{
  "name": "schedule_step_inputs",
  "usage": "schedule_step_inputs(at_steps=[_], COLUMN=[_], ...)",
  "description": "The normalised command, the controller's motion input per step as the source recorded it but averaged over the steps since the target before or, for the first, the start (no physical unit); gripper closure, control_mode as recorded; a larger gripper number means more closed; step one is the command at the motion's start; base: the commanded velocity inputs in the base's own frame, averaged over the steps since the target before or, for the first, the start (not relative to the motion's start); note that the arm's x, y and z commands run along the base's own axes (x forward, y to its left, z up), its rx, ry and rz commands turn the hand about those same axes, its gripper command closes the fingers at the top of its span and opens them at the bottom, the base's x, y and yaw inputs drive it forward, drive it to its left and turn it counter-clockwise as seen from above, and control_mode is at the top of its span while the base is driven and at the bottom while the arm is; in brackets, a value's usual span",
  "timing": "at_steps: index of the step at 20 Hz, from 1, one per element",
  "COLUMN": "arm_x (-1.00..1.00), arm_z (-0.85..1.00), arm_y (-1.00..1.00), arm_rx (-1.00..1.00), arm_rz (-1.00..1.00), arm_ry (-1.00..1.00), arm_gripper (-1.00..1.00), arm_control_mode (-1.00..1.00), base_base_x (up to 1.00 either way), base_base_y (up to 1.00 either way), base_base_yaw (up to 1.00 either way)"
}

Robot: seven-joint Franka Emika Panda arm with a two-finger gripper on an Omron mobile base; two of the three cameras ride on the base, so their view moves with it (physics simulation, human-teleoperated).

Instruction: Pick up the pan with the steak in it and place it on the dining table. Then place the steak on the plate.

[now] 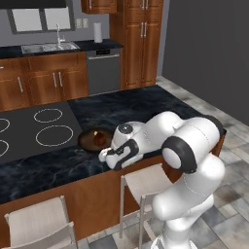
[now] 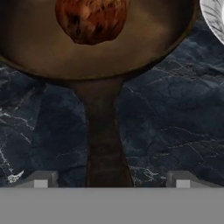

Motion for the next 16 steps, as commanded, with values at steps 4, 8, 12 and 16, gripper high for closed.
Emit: schedule_step_inputs(at_steps=[4,8,12,16], arm_x=[0.22,0.08,0.0,0.13], arm_z=[0.42,0.47,0.52,0.49], arm_y=[0.15,0.11,0.06,0.07], arm_rx=[0.0,0.0,0.0,0.0], arm_rz=[-0.16,-0.17,-0.15,-0.13], arm_ry=[0.04,0.1,0.1,0.08], arm_gripper=[-1.0,-1.0,-1.0,-1.0], arm_control_mode=[-1.0,-1.0,-1.0,-1.0], base_base_x=[0.0,0.0,0.0,0.0], base_base_y=[0.0,0.0,0.0,0.0], base_base_yaw=[0.0,0.0,0.0,0.0])
